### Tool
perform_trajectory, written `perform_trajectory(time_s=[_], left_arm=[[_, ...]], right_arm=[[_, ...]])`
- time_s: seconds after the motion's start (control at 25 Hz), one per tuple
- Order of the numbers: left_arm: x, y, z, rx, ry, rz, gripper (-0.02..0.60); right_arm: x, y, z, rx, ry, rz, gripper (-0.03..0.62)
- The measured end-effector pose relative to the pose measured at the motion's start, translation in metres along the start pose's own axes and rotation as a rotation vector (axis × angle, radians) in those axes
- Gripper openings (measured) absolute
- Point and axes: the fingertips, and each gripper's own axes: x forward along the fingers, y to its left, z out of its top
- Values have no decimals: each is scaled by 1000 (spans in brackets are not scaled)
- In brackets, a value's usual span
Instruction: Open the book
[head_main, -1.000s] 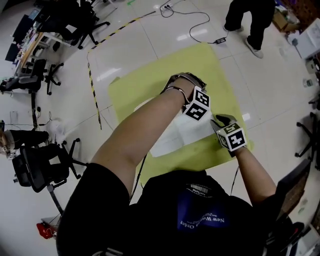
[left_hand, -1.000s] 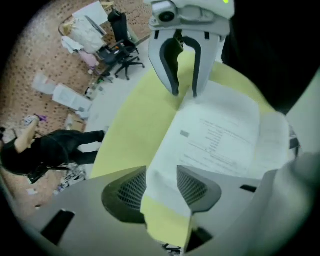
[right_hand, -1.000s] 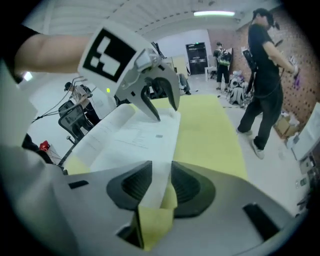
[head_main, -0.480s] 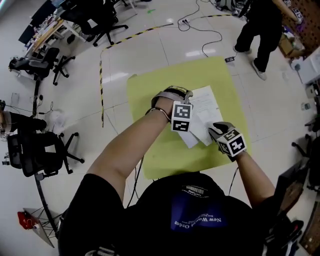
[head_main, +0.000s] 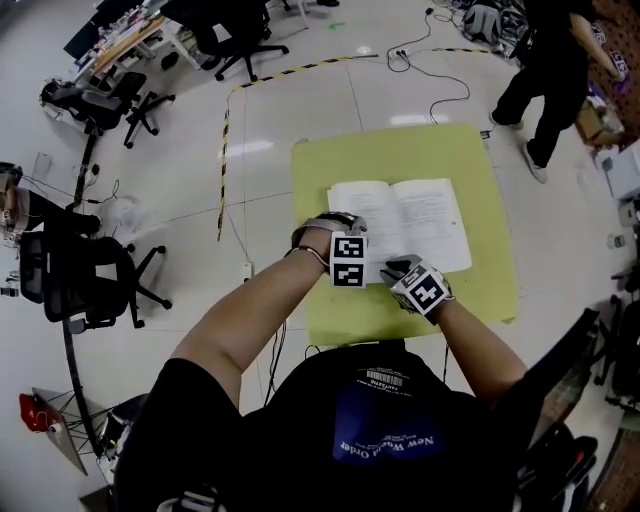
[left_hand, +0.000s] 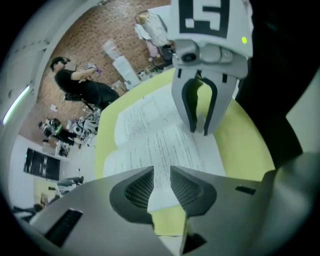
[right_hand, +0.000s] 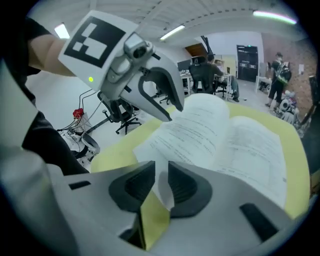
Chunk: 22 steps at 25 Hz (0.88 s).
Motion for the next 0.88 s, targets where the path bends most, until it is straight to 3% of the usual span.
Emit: perform_trajectory(time_s=[0.12, 0.2, 0.28, 0.36, 0.44, 0.6, 0.72, 0.88], left_arm=[[-13, 8, 18, -209, -131, 16, 94], [-12, 9, 32, -328, -205, -13, 95], [0, 2, 39, -375, -219, -55, 95], [11, -3, 45, -366, -218, -74, 95], [11, 1, 54, -376, -244, -83, 95], [6, 18, 81, -327, -264, -115, 95], [3, 27, 106, -248, -231, -146, 95], [10, 29, 114, -199, -115, -207, 95]], right_arm=[[8, 4, -4, -30, 35, 20, 66], [12, 18, -5, -69, 70, 74, 66], [3, 33, -5, -66, 76, 161, 66], [-26, 32, -7, -7, 20, 209, 66], [-67, 4, -14, 127, -106, 171, 67], [-133, -108, -57, 534, -351, -117, 111], [-138, -145, -98, 654, -328, -244, 177], [-118, -149, -111, 666, -271, -236, 193]])
